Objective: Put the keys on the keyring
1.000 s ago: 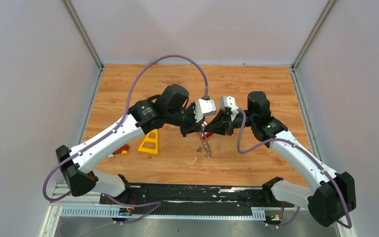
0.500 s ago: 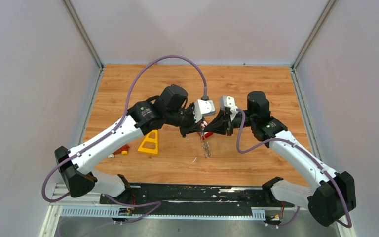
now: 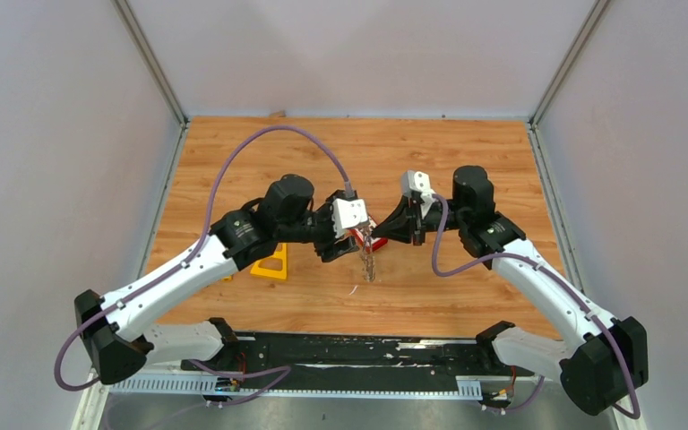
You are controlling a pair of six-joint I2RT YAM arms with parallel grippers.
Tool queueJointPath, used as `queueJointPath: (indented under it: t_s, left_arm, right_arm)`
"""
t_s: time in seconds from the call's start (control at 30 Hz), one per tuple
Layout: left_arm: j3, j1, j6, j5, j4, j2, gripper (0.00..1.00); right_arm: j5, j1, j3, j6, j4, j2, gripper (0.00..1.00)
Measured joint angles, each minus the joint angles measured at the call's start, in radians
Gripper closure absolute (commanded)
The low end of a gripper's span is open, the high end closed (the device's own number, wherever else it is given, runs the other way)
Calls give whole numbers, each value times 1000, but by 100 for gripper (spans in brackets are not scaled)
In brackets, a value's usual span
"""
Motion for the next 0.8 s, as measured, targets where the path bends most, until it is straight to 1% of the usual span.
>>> queueJointPath:
  t_s: [0.17, 0.27, 0.53, 0.8]
  left_arm:
    - [-151, 9, 45, 13, 141, -94, 32]
    - [-196, 9, 57, 30, 204, -97, 35]
    - [-233, 9, 36, 71, 348, -52, 41]
    - [-236, 9, 1, 92, 404, -33, 52]
  right_arm:
    - [1, -9, 0, 30, 12, 0, 100]
    - [2, -11, 0, 42, 24, 0, 100]
    - [6, -20, 0, 62, 42, 0, 100]
    - [6, -22, 0, 66, 43, 0, 100]
